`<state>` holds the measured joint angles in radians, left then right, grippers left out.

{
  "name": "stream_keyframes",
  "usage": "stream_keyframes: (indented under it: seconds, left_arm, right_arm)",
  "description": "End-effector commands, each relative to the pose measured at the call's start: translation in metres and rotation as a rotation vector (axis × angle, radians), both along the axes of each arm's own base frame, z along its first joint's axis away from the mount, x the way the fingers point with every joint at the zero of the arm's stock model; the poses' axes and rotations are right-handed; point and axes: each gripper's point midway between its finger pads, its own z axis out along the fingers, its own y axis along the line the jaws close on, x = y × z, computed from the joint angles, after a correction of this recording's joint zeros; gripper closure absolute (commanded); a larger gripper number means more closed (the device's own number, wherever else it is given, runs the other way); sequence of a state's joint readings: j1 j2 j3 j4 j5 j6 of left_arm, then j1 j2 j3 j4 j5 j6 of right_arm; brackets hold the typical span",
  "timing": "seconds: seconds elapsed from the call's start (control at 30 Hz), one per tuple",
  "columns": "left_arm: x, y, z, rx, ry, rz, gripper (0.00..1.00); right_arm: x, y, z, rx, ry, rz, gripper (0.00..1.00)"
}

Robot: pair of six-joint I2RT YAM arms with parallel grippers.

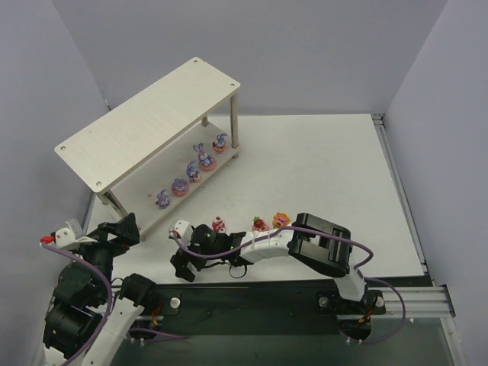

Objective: Place and organize the plastic toys onto the shelf

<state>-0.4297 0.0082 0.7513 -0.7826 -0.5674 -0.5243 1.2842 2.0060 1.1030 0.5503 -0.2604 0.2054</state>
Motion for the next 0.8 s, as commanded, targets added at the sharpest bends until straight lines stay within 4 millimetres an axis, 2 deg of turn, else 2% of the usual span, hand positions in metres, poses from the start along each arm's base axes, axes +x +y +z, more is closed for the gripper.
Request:
stream_keyframes:
  seconds: [0.0, 0.23, 0.33, 0.37, 0.43, 0.47, 0.5, 0.6, 0.77]
  left_arm:
    - [-0.002, -0.001, 0.005, -0.019, -0.027, -0.009, 0.03]
    - [-0.003, 0.0, 0.007, -0.02, -0.031, -0.007, 0.03]
    - [-0.003, 0.0, 0.006, -0.02, -0.031, -0.007, 0.03]
    - [-0.003, 0.0, 0.007, -0.023, -0.033, -0.007, 0.02]
    - [-0.003, 0.0, 0.006, -0.021, -0.03, -0.006, 0.03]
    - [-0.003, 0.0, 0.006, -0.02, -0.03, -0.006, 0.03]
    - [-0.003, 0.0, 0.007, -0.023, -0.033, -0.006, 0.03]
    - [-0.003, 0.0, 0.006, -0.023, -0.034, -0.004, 0.03]
    - [-0.003, 0.0, 0.006, -0.023, -0.034, -0.006, 0.03]
  right_arm:
    - [0.009, 0.023, 0.019, 0.075, -0.052, -0.003, 0.18]
    - [0.009, 0.02, 0.013, 0.058, -0.05, -0.014, 0.33]
    - [0.01, 0.019, 0.013, 0.057, -0.049, -0.019, 0.45]
    - [0.011, 0.02, 0.015, 0.06, -0.053, -0.023, 0.55]
    - [0.012, 0.021, 0.016, 0.062, -0.053, -0.031, 0.64]
    - [0.011, 0.021, 0.016, 0.059, -0.052, -0.035, 0.72]
    - [0.013, 0.021, 0.017, 0.059, -0.053, -0.038, 0.75]
    - [0.016, 0.025, 0.024, 0.069, -0.053, -0.066, 0.8]
    - [0.036, 0.038, 0.059, 0.136, -0.079, -0.184, 0.86]
